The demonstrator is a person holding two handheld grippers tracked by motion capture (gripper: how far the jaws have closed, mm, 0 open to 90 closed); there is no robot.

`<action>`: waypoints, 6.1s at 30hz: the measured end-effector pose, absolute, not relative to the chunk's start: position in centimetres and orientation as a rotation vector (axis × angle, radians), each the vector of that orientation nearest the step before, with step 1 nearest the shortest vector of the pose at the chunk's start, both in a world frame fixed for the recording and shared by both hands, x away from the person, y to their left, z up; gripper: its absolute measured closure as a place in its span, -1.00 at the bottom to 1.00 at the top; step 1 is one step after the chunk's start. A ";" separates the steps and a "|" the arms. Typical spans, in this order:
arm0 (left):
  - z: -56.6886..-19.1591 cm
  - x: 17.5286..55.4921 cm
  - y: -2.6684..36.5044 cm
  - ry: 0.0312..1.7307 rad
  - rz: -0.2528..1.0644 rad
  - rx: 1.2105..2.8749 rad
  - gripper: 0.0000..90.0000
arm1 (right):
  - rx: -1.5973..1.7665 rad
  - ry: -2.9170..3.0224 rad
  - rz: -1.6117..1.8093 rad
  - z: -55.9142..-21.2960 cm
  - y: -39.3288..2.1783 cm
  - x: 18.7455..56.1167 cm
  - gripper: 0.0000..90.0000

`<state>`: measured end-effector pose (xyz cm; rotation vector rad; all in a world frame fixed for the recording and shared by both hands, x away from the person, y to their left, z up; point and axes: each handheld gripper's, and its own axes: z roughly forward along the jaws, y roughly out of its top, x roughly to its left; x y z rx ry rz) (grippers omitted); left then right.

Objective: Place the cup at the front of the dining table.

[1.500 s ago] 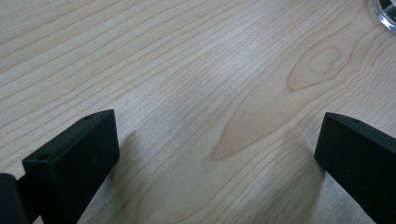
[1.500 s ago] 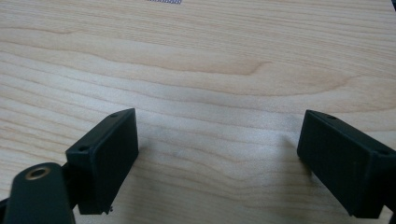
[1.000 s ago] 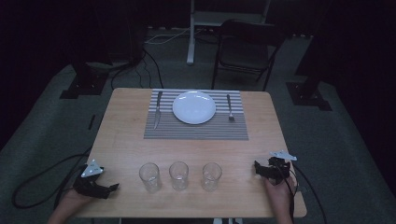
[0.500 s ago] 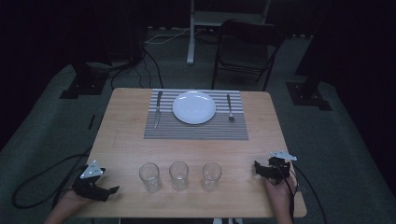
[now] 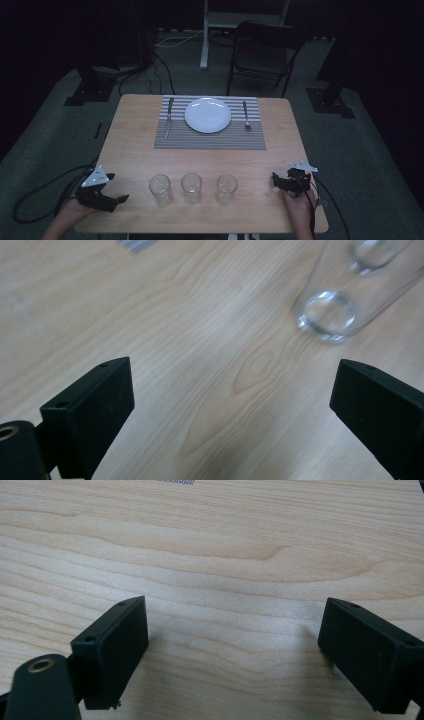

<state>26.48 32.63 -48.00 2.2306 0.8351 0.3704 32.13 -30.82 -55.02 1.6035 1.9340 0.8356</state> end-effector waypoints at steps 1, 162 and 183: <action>-47.6 26.5 32.5 0.829 0.374 2.225 -0.90 | 1.603 1.934 0.836 -55.0 -30.8 32.1 -0.72; -43.1 33.0 -1.0 -0.018 0.056 2.623 -0.35 | 1.601 1.933 0.838 -55.0 -30.8 32.1 -0.72; -42.0 36.0 0.5 0.124 0.148 2.618 -0.36 | 1.601 1.932 0.837 -55.0 -30.8 32.1 -0.72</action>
